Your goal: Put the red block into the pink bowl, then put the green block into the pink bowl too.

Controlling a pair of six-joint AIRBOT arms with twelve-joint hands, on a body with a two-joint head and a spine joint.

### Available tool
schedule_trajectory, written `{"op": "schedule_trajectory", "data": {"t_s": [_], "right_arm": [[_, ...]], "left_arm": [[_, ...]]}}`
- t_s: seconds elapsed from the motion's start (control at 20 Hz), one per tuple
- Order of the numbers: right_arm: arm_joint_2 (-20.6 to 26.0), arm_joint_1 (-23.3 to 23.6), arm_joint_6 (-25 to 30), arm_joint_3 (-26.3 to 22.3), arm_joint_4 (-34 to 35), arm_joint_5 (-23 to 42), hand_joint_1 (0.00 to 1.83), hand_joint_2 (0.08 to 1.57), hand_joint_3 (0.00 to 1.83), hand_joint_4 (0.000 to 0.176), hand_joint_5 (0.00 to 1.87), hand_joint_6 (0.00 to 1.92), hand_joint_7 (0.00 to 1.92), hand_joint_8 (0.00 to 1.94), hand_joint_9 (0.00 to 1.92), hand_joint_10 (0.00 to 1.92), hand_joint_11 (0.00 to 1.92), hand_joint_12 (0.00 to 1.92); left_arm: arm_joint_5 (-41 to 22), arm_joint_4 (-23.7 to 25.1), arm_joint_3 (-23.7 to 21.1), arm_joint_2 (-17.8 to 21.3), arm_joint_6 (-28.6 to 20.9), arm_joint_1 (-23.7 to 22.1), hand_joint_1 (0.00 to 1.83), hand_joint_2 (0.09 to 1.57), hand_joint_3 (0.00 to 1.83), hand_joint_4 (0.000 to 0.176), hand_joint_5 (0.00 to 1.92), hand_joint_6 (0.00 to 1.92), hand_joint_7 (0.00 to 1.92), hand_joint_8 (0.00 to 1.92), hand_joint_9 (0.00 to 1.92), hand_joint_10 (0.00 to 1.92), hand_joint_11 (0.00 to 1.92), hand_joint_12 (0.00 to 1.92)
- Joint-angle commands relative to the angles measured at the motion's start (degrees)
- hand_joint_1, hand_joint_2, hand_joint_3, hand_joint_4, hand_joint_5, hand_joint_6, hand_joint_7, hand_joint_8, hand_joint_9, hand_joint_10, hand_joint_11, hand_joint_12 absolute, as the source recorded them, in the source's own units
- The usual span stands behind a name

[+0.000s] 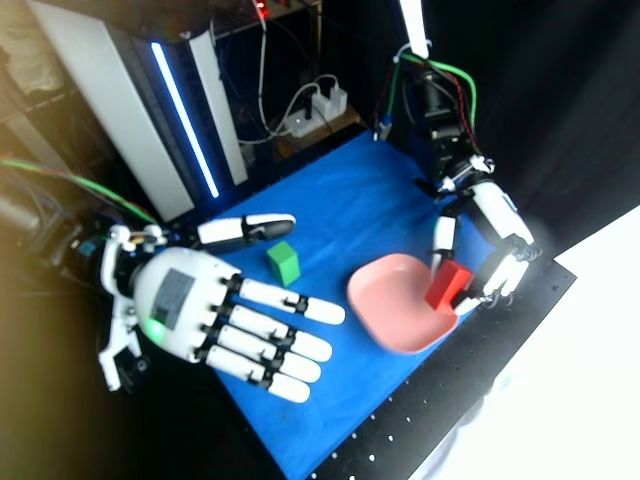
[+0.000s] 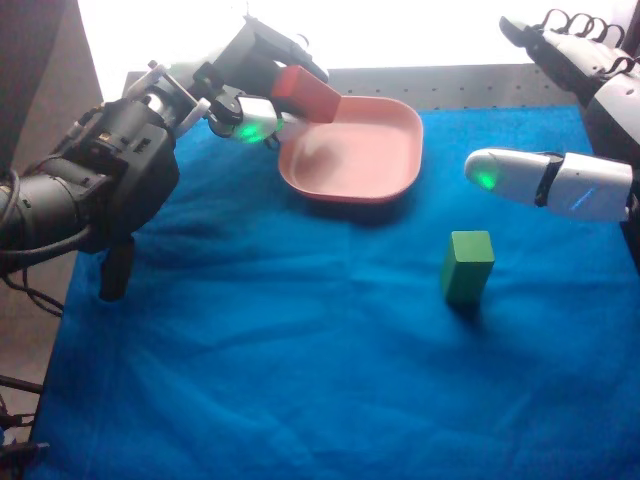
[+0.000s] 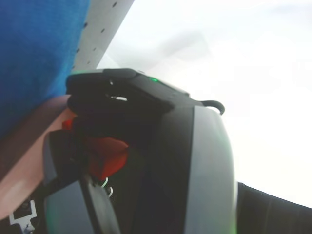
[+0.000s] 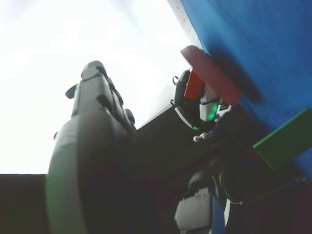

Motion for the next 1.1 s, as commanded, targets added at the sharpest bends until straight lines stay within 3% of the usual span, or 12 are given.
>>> {"op": "schedule_trajectory", "data": {"t_s": [0.0, 0.1, 0.15, 0.25, 0.35, 0.4, 0.45, 0.5, 0.65, 0.75, 0.9, 1.05], "right_arm": [[-0.1, 0.7, 0.7, 0.3, -1.0, 7.2, 0.25, 0.83, 0.0, 0.094, 0.0, 0.0, 0.02, 0.0, 0.0, 0.0, 0.0, 0.0], [-0.1, 0.7, 0.7, 0.4, -1.0, 7.2, 0.24, 0.82, 0.0, 0.098, 0.0, 0.0, 0.01, 0.0, 0.0, 0.0, 0.0, 0.0], [-0.1, 0.7, 0.7, 0.4, -1.0, 7.2, 0.26, 0.83, 0.0, 0.109, 0.0, 0.0, 0.0, 0.0, 0.0, 0.0, 0.0, 0.0], [-0.1, 0.7, 0.8, 0.4, -1.0, 7.2, 0.25, 0.83, 0.0, 0.105, 0.0, 0.0, 0.0, 0.0, 0.0, 0.0, 0.0, 0.0], [-0.1, 0.7, 0.8, 0.4, -1.0, 7.2, 0.24, 0.82, 0.0, 0.115, 0.0, 0.0, 0.02, 0.01, 0.0, 0.0, 0.01, 0.0], [-0.1, 0.7, 0.8, 0.4, -1.0, 7.2, 0.25, 0.82, 0.0, 0.112, 0.0, 0.0, 0.02, 0.01, 0.0, 0.0, 0.0, 0.0], [-0.1, 0.7, 0.9, 0.4, -1.0, 7.2, 0.25, 0.82, 0.0, 0.103, 0.0, 0.0, 0.03, 0.01, 0.0, 0.0, 0.0, 0.0], [-0.1, 0.8, 0.9, 0.4, -1.0, 7.2, 0.24, 0.82, 0.0, 0.102, 0.0, 0.0, 0.03, 0.01, 0.0, 0.0, 0.0, 0.0], [-0.1, 0.8, 0.9, 0.4, -1.0, 7.2, 0.26, 0.81, 0.0, 0.11, 0.0, 0.0, 0.02, 0.0, 0.0, 0.0, 0.0, 0.0], [-0.1, 0.8, 1.0, 0.4, -1.0, 7.2, 0.26, 0.81, 0.0, 0.099, 0.0, 0.0, 0.02, 0.0, 0.0, 0.0, 0.0, 0.0], [-0.2, 0.8, 1.0, 0.4, -0.9, 7.2, 0.26, 0.81, 0.0, 0.111, 0.0, 0.0, 0.0, 0.0, 0.0, 0.0, 0.0, 0.0], [-0.2, 0.8, 1.0, 0.4, -0.9, 7.2, 0.28, 0.82, 0.0, 0.099, 0.0, 0.0, 0.01, 0.0, 0.0, 0.0, 0.0, 0.0]], "left_arm": [[-5.9, -0.8, 0.2, -0.3, -0.9, -0.1, 1.28, 1.0, 0.0, 0.0, 1.18, 0.56, 1.4, 0.32, 1.43, 0.01, 1.09, 0.81], [-5.8, -0.8, 0.2, -0.4, -1.0, 0.0, 1.28, 1.0, 0.0, 0.0, 1.16, 0.6, 1.39, 0.35, 1.42, 0.0, 1.07, 0.82], [-5.9, -0.6, 0.2, -0.4, -1.1, 0.1, 1.38, 0.99, 0.0, 0.0, 1.15, 0.6, 1.45, 0.09, 1.32, 0.43, 1.05, 0.81], [-6.2, -0.2, 0.2, -0.4, -1.6, 0.1, 1.41, 0.99, 0.0, 0.0, 1.12, 0.65, 1.47, 0.03, 1.26, 0.57, 0.99, 0.77], [-6.6, 0.2, 0.1, -0.4, -2.0, 0.0, 1.4, 1.04, 0.0, 0.0, 0.98, 0.9, 1.24, 0.49, 1.15, 0.78, 0.99, 0.64], [-6.8, 0.3, -0.1, -0.2, -2.1, 0.1, 1.29, 1.05, 0.0, 0.0, 0.96, 0.98, 1.26, 0.5, 1.11, 0.34, 0.97, 0.61], [-6.9, 0.3, -0.2, -0.1, -2.1, 0.1, 1.27, 0.97, 0.0, 0.0, 0.88, 0.4, 1.06, 0.21, 1.08, 0.13, 0.92, 0.57], [-7.3, 0.4, -0.5, 0.1, -2.3, 0.2, 1.24, 0.92, 0.0, 0.0, 0.85, 0.03, 0.93, 0.01, 0.95, 0.01, 0.8, 0.39], [-7.8, 0.5, -0.8, 0.5, -2.6, 0.3, 1.18, 0.89, 0.0, 0.0, 0.85, 0.0, 0.91, 0.0, 0.91, 0.0, 0.8, 0.29], [-8.0, 0.5, -1.0, 0.6, -2.6, 0.3, 1.14, 0.87, 0.0, 0.0, 0.84, 0.0, 0.89, 0.0, 0.9, 0.0, 0.79, 0.28], [-8.3, 0.5, -1.3, 0.9, -2.6, 0.3, 1.09, 0.85, 0.0, 0.0, 0.83, 0.0, 0.88, 0.0, 0.86, 0.0, 0.75, 0.26], [-9.1, 0.5, -2.3, 1.7, -2.7, 0.5, 1.02, 0.86, 0.0, 0.0, 0.8, 0.0, 0.85, 0.0, 0.83, 0.0, 0.73, 0.25]]}}
